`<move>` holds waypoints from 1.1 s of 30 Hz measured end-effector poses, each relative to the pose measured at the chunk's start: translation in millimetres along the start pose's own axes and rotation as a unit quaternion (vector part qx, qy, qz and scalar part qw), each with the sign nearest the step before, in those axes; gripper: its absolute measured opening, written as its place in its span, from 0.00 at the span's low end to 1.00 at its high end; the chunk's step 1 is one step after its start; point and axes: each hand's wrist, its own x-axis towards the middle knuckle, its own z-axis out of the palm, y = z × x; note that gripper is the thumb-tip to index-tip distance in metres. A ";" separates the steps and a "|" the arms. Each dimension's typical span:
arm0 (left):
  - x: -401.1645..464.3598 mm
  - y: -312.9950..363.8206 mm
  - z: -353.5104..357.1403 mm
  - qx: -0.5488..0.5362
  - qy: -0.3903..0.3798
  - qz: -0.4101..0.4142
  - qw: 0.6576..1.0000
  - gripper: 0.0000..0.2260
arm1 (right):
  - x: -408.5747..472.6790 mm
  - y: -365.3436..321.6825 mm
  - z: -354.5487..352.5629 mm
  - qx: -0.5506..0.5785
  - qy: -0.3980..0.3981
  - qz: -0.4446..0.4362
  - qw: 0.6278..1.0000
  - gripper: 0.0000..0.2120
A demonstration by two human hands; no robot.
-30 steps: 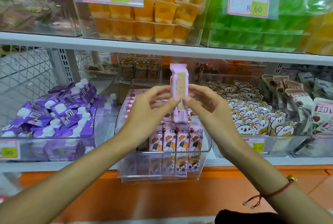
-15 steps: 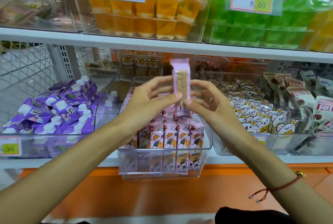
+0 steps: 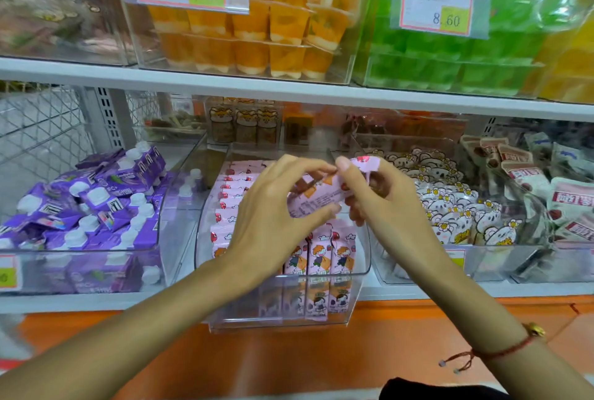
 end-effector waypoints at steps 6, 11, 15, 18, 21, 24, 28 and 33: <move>3.9 -19.1 3.7 0.065 -0.125 -0.108 0.984 0.19 | 15.6 8.7 -34.7 -0.050 0.061 -0.014 0.997 0.07; -0.8 -27.3 2.7 0.183 -0.282 -0.066 0.939 0.21 | 13.3 15.5 -36.1 -0.181 0.007 -0.107 0.978 0.12; -1.8 -30.8 -0.9 0.219 -0.287 -0.033 0.932 0.18 | 15.3 13.8 -33.3 -0.302 -0.055 -0.205 0.930 0.12; -3.2 -31.9 -1.5 0.228 -0.281 -0.032 0.932 0.19 | 27.9 10.7 -33.2 -0.353 -0.103 -0.220 0.904 0.11; -4.5 -31.6 -2.1 0.229 -0.280 -0.030 0.932 0.19 | 43.6 11.0 -33.9 -0.383 -0.196 -0.178 0.885 0.12; -4.3 -31.9 -1.9 0.226 -0.273 -0.030 0.935 0.19 | 54.2 15.6 -25.1 -0.450 -0.227 -0.133 0.854 0.14; -5.1 -32.9 -1.1 0.211 -0.266 -0.038 0.940 0.18 | 62.2 20.7 -8.4 -0.519 -0.238 -0.115 0.813 0.15; 2.4 -32.8 -1.2 0.185 -0.228 -0.046 0.955 0.13 | 47.8 27.5 -14.0 -0.489 -0.122 -0.111 0.857 0.13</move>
